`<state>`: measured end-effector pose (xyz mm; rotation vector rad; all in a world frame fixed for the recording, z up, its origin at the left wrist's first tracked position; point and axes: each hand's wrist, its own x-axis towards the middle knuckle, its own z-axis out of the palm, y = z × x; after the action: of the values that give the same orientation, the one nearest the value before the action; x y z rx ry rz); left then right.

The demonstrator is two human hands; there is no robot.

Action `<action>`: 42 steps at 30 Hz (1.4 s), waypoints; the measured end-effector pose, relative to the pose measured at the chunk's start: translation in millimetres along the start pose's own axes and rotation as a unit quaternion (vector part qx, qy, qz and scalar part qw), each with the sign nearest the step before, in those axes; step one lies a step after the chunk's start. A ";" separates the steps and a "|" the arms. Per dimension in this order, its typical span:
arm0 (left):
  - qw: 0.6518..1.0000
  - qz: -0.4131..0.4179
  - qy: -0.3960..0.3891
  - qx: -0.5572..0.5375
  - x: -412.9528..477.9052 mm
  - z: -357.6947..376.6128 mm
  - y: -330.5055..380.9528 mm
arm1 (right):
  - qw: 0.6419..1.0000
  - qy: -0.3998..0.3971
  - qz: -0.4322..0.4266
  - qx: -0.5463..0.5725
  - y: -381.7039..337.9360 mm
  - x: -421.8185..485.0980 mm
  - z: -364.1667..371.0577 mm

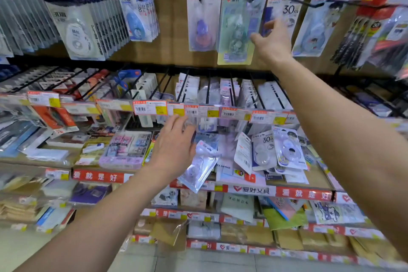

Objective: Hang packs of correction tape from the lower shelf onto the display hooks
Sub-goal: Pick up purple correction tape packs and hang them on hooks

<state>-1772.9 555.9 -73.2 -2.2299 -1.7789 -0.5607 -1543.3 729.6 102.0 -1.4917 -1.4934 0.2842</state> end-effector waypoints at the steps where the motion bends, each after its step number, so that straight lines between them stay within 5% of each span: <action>1: 1.000 0.002 -0.005 0.005 -5.3 2.7 -0.1 | 1.000 -0.011 -0.004 -0.014 5.3 -11.9 -3.2; 7: 0.998 -0.004 -0.065 -0.006 -37.9 33.3 -1.9 | 0.996 -0.042 -0.056 -0.051 26.3 -101.1 -23.9; 12: 0.988 -0.015 -0.156 -0.005 -63.0 72.5 -4.5 | 0.984 -0.163 -0.035 -0.065 61.2 -187.6 -13.9; 25: 0.948 -0.119 -0.295 -0.002 -98.8 149.1 -1.8 | 0.872 -0.429 0.217 -0.090 188.1 -325.3 93.4; 32: 0.929 -0.187 -0.318 -0.018 -70.5 167.7 -9.4 | 0.803 -0.382 0.442 0.116 191.0 -337.5 165.1; 42: 0.927 -0.206 -0.309 -0.053 -58.0 189.3 -4.1 | 0.756 -0.308 0.526 0.238 182.6 -325.7 213.1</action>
<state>-1759.5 583.5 -268.8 -2.2663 -2.6163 0.0032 -1655.6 584.5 -286.8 -1.7173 -0.7106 1.8348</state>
